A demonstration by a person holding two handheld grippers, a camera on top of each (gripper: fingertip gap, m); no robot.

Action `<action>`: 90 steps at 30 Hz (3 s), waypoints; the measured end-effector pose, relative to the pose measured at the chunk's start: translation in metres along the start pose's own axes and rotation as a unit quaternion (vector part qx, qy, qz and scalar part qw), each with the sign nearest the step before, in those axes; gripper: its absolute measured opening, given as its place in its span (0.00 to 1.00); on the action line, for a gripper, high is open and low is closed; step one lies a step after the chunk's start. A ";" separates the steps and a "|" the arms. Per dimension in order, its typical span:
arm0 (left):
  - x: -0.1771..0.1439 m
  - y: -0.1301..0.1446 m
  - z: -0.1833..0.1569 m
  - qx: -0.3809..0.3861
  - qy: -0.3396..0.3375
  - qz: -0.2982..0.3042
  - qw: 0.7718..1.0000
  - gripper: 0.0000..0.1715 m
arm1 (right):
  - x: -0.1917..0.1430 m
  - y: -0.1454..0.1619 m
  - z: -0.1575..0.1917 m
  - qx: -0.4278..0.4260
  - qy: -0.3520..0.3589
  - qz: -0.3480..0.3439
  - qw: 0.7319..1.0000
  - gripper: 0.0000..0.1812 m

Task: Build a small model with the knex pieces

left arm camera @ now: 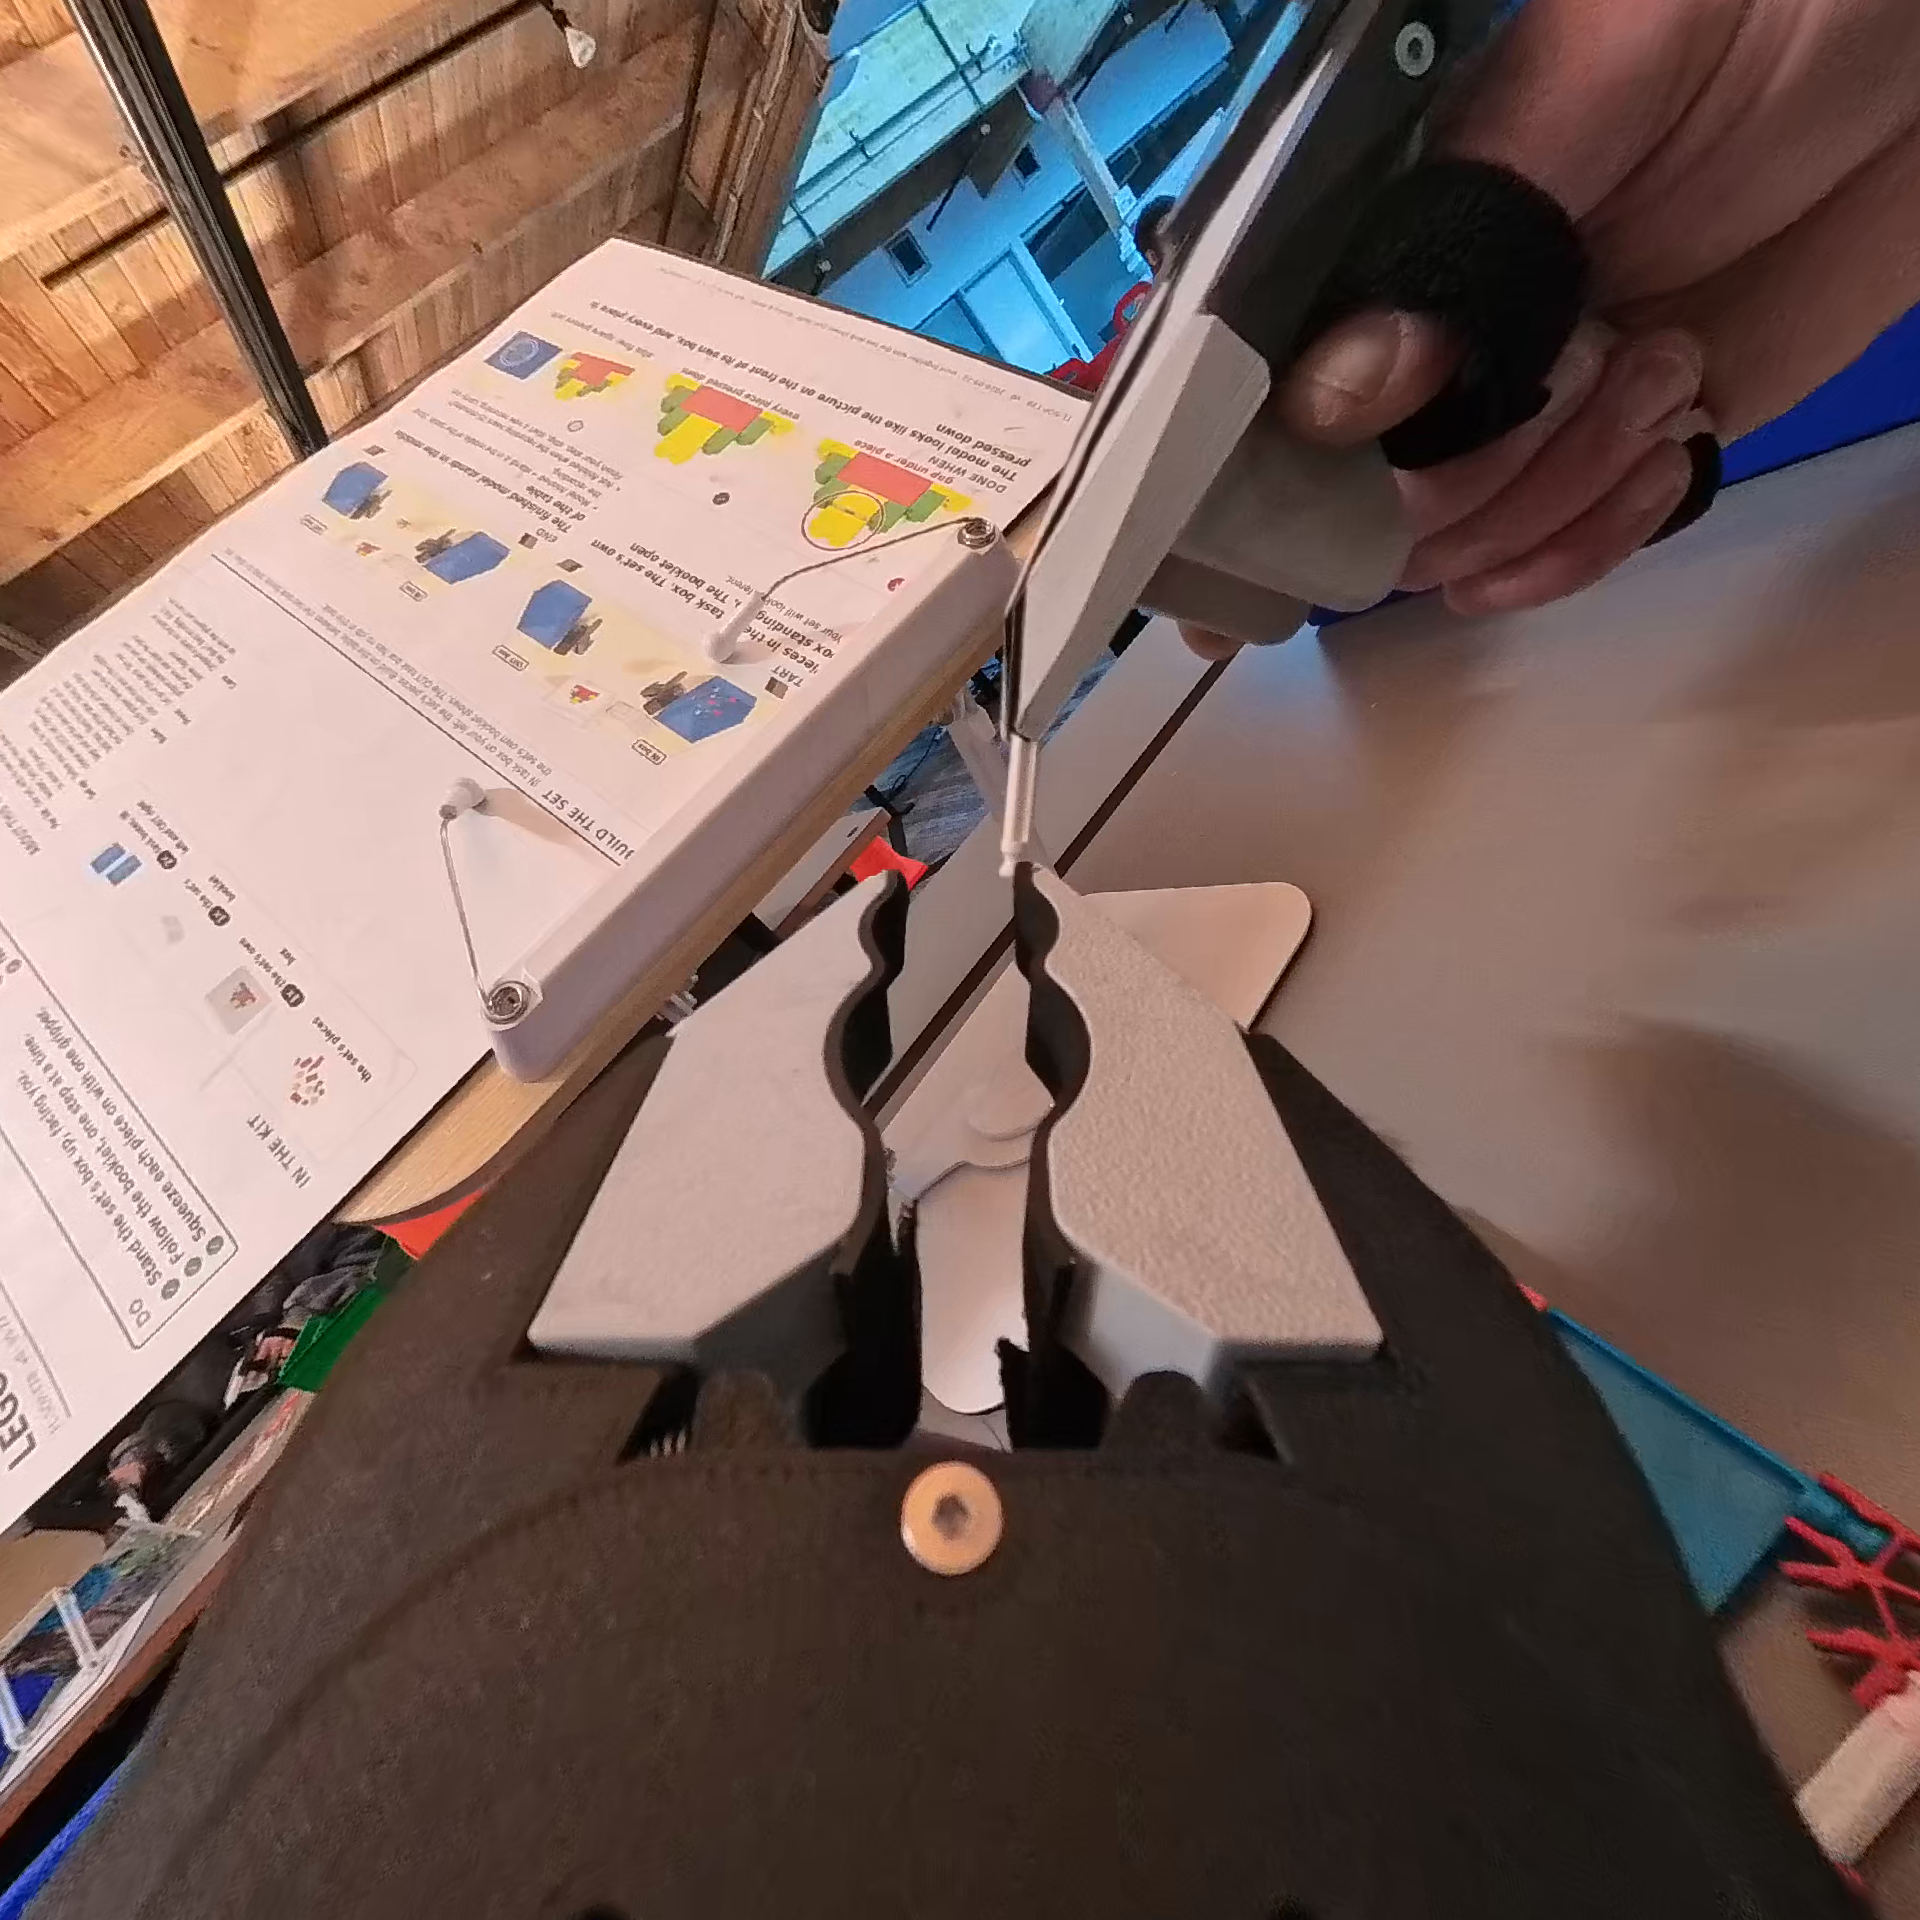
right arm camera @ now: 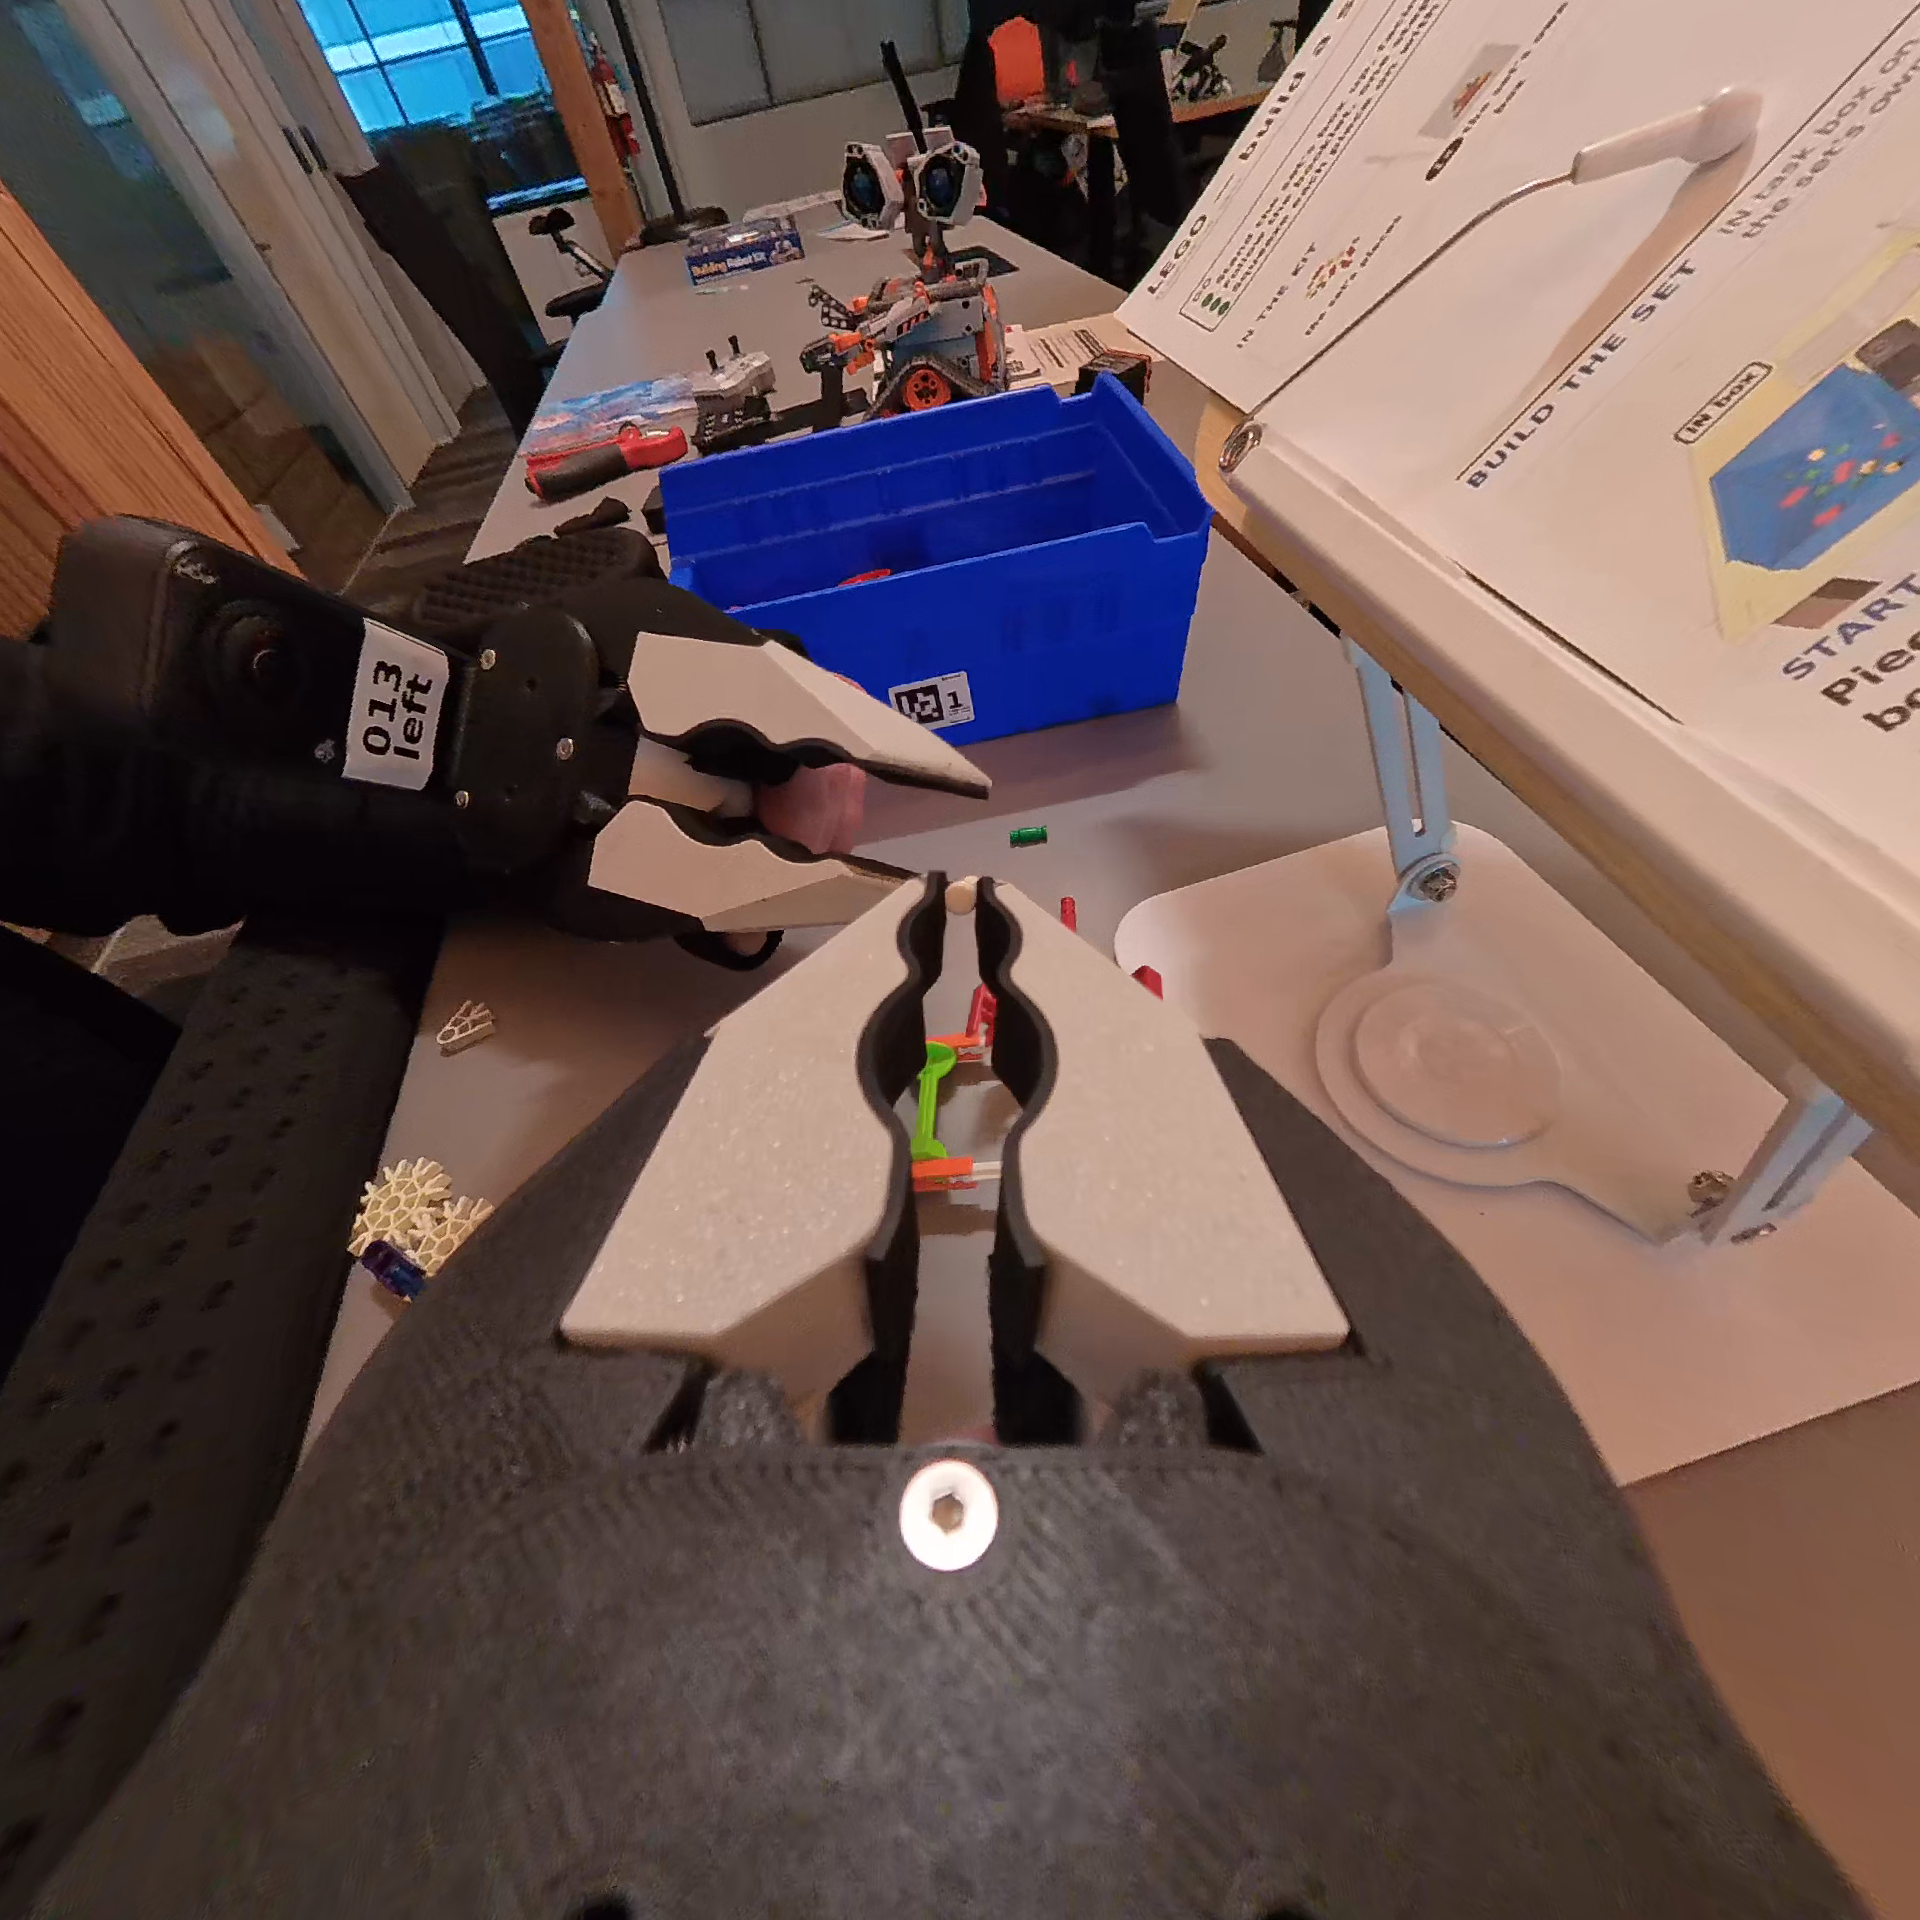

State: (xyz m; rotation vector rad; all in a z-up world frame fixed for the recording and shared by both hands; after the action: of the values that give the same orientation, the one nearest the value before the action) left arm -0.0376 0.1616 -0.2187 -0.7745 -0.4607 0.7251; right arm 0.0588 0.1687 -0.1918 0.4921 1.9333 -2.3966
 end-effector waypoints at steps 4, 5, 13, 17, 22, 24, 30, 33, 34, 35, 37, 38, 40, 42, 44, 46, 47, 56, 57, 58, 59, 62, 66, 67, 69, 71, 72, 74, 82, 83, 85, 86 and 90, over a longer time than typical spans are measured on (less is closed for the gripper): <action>-0.001 0.000 -0.001 0.003 0.007 -0.002 1.000 0.11 | 0.001 0.001 0.000 0.002 -0.004 -0.003 1.000 0.02; -0.001 0.000 -0.002 0.002 0.009 -0.003 1.000 0.11 | 0.001 0.001 0.000 0.002 -0.004 -0.004 1.000 0.02; -0.003 -0.003 -0.006 0.017 0.027 -0.012 0.999 0.12 | 0.006 0.000 0.006 -0.003 -0.014 -0.005 1.000 0.02; -0.004 -0.004 -0.004 0.026 0.027 -0.017 0.999 0.02 | 0.007 -0.003 0.009 -0.002 -0.021 -0.011 1.000 0.02; -0.006 -0.004 -0.004 0.042 0.041 -0.013 0.998 0.02 | 0.008 -0.001 0.010 -0.007 -0.022 -0.007 1.000 0.02; -0.007 -0.004 -0.004 0.056 0.042 -0.010 0.998 0.01 | 0.009 0.000 0.010 -0.017 -0.015 -0.002 1.000 0.02; -0.009 0.003 -0.004 0.097 0.066 0.012 0.993 0.02 | 0.012 0.010 0.011 -0.130 0.042 0.075 0.988 0.09; -0.010 0.006 -0.008 0.110 0.083 0.018 0.990 0.02 | 0.017 0.016 0.014 -0.216 0.082 0.125 0.965 0.09; -0.010 0.006 -0.011 0.116 0.092 0.020 0.989 0.02 | 0.019 0.018 0.015 -0.239 0.094 0.141 0.956 0.09; -0.011 0.006 -0.013 0.125 0.098 0.019 0.987 0.02 | 0.022 0.021 0.015 -0.258 0.101 0.157 0.948 0.08; -0.011 0.008 -0.017 0.139 0.108 0.029 0.984 0.02 | 0.026 0.027 0.016 -0.298 0.116 0.184 0.929 0.03; -0.011 0.010 -0.019 0.144 0.113 0.035 0.982 0.02 | 0.028 0.029 0.016 -0.310 0.122 0.193 0.923 0.03; -0.011 0.013 -0.020 0.144 0.120 0.045 0.981 0.02 | 0.031 0.033 0.017 -0.324 0.123 0.206 0.915 0.02; -0.012 0.017 -0.022 0.142 0.133 0.053 0.980 0.02 | 0.033 0.037 0.017 -0.325 0.117 0.218 0.913 0.02; -0.011 0.021 -0.023 0.132 0.142 0.068 0.979 0.02 | 0.034 0.041 0.014 -0.313 0.115 0.226 0.915 0.02; -0.010 0.028 -0.024 0.129 0.150 0.102 0.975 0.06 | 0.035 0.046 0.008 -0.294 0.115 0.231 0.920 0.01; -0.010 0.034 -0.025 0.136 0.158 0.126 0.970 0.10 | 0.034 0.049 0.005 -0.288 0.114 0.234 0.922 0.01; -0.017 0.080 -0.030 0.129 0.211 0.275 0.929 0.19 | 0.043 0.071 -0.002 -0.256 0.089 0.260 0.927 0.01; -0.015 0.082 -0.029 0.139 0.202 0.280 0.928 0.16 | 0.045 0.074 -0.002 -0.256 0.088 0.265 0.926 0.02; -0.014 0.085 -0.029 0.146 0.197 0.286 0.927 0.13 | 0.047 0.076 -0.003 -0.255 0.086 0.267 0.925 0.01; -0.014 0.084 -0.031 0.144 0.200 0.279 0.928 0.10 | 0.048 0.078 -0.003 -0.252 0.084 0.267 0.926 0.02; -0.011 0.084 -0.033 0.130 0.203 0.270 0.932 0.07 | 0.052 0.083 -0.004 -0.248 0.079 0.268 0.928 0.01; -0.009 0.084 -0.032 0.107 0.202 0.271 0.935 0.05 | 0.054 0.084 -0.006 -0.243 0.081 0.262 0.930 0.02; -0.008 0.084 -0.032 0.098 0.202 0.273 0.935 0.05 | 0.054 0.084 -0.006 -0.240 0.079 0.258 0.932 0.02; -0.007 0.082 -0.034 0.059 0.212 0.280 0.934 0.04 | 0.054 0.085 -0.006 -0.237 0.077 0.254 0.935 0.02; -0.006 0.080 -0.034 0.010 0.218 0.293 0.931 0.04 | 0.056 0.088 -0.006 -0.238 0.075 0.258 0.933 0.02; -0.006 0.080 -0.034 -0.014 0.223 0.301 0.927 0.03 | 0.056 0.088 -0.006 -0.242 0.074 0.259 0.932 0.01; -0.006 0.079 -0.034 -0.063 0.233 0.311 0.919 0.03 | 0.057 0.087 -0.004 -0.242 0.069 0.256 0.933 0.02; -0.006 0.076 -0.036 -0.042 0.235 0.278 0.930 0.05 | 0.051 0.081 -0.007 -0.229 0.065 0.244 0.940 0.01; -0.007 0.077 -0.036 -0.025 0.230 0.275 0.933 0.04 | 0.052 0.081 -0.006 -0.229 0.063 0.243 0.941 0.01; -0.006 0.074 -0.037 -0.012 0.226 0.265 0.937 0.03 | 0.053 0.081 -0.006 -0.232 0.063 0.247 0.939 0.01; -0.006 0.073 -0.038 -0.004 0.225 0.256 0.940 0.03 | 0.054 0.081 -0.006 -0.233 0.064 0.250 0.938 0.01; -0.006 0.073 -0.038 0.022 0.217 0.255 0.942 0.02 | 0.056 0.082 -0.007 -0.236 0.071 0.252 0.936 0.01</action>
State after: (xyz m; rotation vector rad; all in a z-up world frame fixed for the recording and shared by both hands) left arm -0.0479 0.1759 -0.2993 -0.9943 0.1679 1.0059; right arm 0.0247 0.1660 -0.2849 0.9950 2.0215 -1.5638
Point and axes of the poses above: each gripper's, where its closed fingertips meet, x out along the fingers, y out of its underside, z = x × y across the jaws, the point moved 5 cm from there along -x, back along the fingers, and after that the axes turned 7 degrees about -y, right-handed, at the moved point
